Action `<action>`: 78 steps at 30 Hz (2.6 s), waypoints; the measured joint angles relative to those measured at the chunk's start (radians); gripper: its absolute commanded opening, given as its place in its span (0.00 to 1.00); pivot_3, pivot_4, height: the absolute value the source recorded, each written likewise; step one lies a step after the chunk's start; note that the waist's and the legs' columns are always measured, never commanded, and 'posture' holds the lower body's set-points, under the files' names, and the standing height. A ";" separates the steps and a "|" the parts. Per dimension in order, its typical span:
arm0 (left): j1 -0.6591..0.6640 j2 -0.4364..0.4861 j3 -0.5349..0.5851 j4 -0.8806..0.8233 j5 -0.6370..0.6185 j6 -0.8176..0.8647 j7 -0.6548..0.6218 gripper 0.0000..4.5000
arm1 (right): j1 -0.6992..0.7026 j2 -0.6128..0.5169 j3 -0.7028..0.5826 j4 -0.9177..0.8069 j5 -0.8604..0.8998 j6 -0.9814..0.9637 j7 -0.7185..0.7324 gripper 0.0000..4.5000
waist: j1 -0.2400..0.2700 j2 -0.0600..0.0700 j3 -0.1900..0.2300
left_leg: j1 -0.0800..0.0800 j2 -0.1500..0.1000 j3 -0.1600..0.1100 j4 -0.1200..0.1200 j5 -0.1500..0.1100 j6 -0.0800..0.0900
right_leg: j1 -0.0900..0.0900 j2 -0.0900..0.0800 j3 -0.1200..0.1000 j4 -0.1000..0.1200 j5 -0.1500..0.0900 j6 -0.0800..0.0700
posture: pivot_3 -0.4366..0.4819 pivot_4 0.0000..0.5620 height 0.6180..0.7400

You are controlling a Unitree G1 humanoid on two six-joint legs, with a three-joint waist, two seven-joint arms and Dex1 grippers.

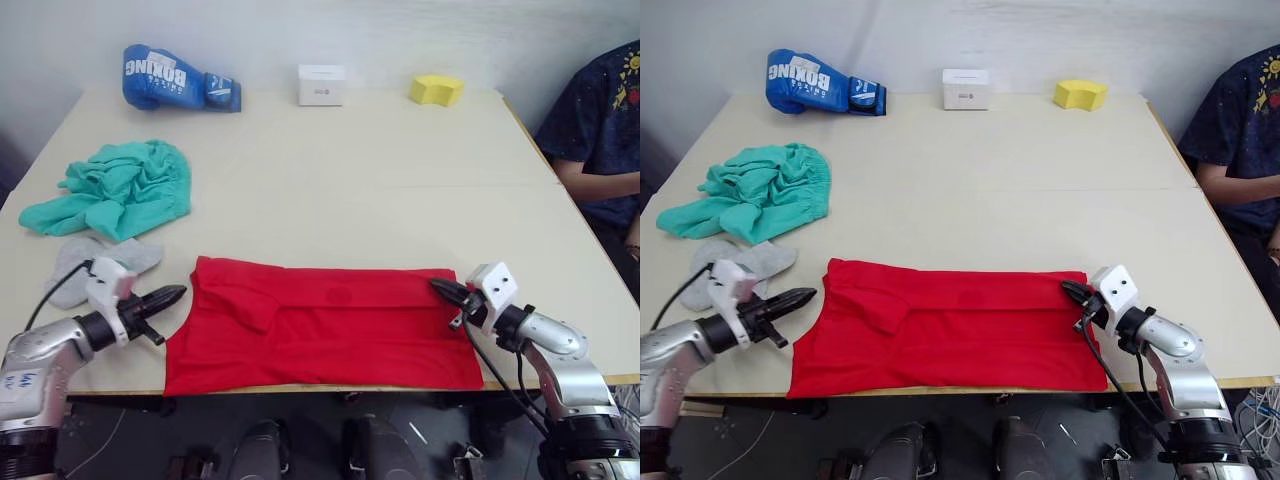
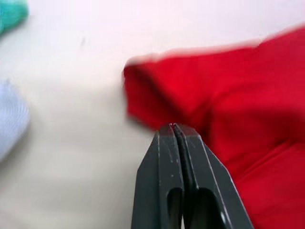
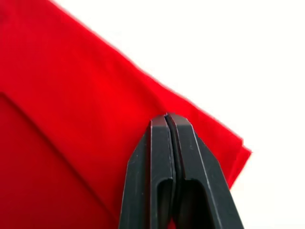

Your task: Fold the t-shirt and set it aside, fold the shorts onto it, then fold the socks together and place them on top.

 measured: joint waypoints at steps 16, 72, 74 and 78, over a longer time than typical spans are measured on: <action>-0.261 -0.205 -0.300 0.118 0.343 -0.114 0.311 0.01 | -0.174 0.210 0.224 0.050 -0.239 0.019 -0.209 0.00 | 0.002 0.000 0.000 | -0.003 0.000 0.002 0.001 0.007 -0.001 | -0.003 0.002 0.001 0.001 0.000 0.001 | 0.48 0.27 1.00; -0.074 -0.186 -0.199 -0.224 0.026 -0.271 -0.065 1.00 | -1.011 -0.085 0.286 1.154 -0.390 -0.262 0.221 0.01 | -0.027 0.004 0.004 | -0.007 0.000 0.001 0.002 0.008 -0.003 | -0.006 0.002 0.000 -0.001 0.001 0.000 | 0.48 0.27 1.00; -0.085 -0.206 -0.188 -0.199 0.038 -0.282 -0.029 1.00 | -1.032 -0.064 0.286 1.186 -0.413 -0.266 0.130 0.01 | -0.027 0.004 0.004 | -0.008 0.000 0.001 0.003 0.008 -0.003 | -0.006 0.002 0.000 -0.001 0.001 0.000 | 0.48 0.27 1.00; -0.100 -0.228 -0.178 -0.165 0.058 -0.307 0.021 1.00 | -1.035 -0.027 0.275 1.237 -0.437 -0.260 0.052 0.01 | -0.024 0.004 0.004 | -0.009 0.000 0.001 0.003 0.008 -0.002 | -0.006 0.002 -0.001 -0.001 0.001 0.001 | 0.48 0.27 1.00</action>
